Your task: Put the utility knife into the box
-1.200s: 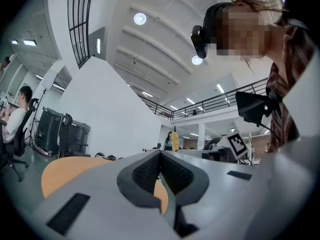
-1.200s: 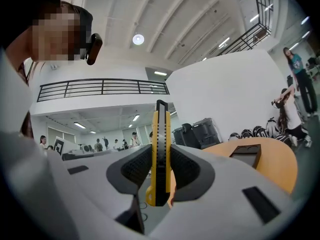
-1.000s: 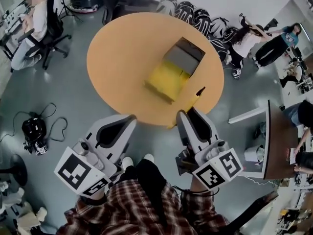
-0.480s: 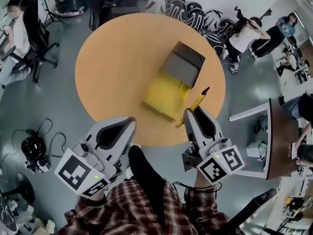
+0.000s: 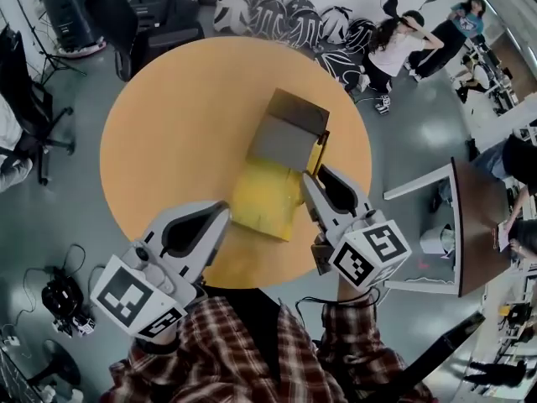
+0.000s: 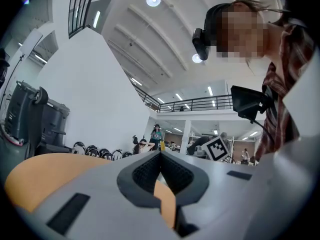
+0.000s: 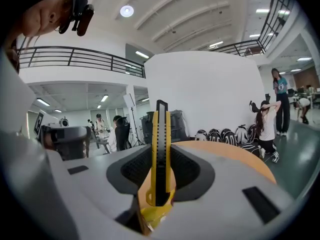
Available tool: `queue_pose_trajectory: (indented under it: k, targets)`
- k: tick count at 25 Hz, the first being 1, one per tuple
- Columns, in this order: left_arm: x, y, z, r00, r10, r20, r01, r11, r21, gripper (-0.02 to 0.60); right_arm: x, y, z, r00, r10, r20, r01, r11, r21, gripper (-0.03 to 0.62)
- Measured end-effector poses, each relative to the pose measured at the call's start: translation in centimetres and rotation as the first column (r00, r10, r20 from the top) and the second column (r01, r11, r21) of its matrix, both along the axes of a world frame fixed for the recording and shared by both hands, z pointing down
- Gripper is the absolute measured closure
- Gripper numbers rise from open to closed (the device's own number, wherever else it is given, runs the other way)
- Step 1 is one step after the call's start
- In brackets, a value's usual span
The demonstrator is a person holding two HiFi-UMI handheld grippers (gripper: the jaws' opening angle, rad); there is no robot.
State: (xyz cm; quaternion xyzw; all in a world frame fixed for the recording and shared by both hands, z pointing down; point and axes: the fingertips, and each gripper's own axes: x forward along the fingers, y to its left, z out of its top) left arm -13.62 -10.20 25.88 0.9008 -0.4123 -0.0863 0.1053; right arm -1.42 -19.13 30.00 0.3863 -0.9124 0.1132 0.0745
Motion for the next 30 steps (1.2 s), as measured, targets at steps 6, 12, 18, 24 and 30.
queue_pose_trajectory:
  k: [6, 12, 18, 24, 30]
  targets:
    - [0.0, -3.2, 0.3, 0.997, 0.071, 0.007, -0.071, 0.997, -0.023, 0.571, -0.3, -3.8, 2.3, 0.993, 0.008, -0.117, -0.013, 0.999, -0.041, 0.470]
    - [0.4, -5.8, 1.8, 0.988, 0.157, 0.000, -0.157, 0.986, -0.058, 0.571, -0.7, -6.7, 7.2, 0.959, -0.027, -0.283, -0.008, 0.992, -0.122, 0.471]
    - [1.2, -6.9, 3.2, 0.976, 0.219, -0.015, -0.219, 0.970, -0.103, 0.571, -0.6, -7.6, 14.5, 0.889, -0.128, -0.439, 0.005, 0.963, -0.269, 0.471]
    - [1.4, -7.7, 5.4, 0.969, 0.245, -0.028, -0.246, 0.956, -0.156, 0.571, -0.5, -7.0, 22.2, 0.807, -0.263, -0.530, 0.020, 0.908, -0.419, 0.471]
    - [0.9, -8.1, 7.0, 0.968, 0.249, -0.042, -0.253, 0.950, -0.185, 0.571, -0.7, -7.0, 28.2, 0.701, -0.381, -0.603, 0.025, 0.858, -0.513, 0.470]
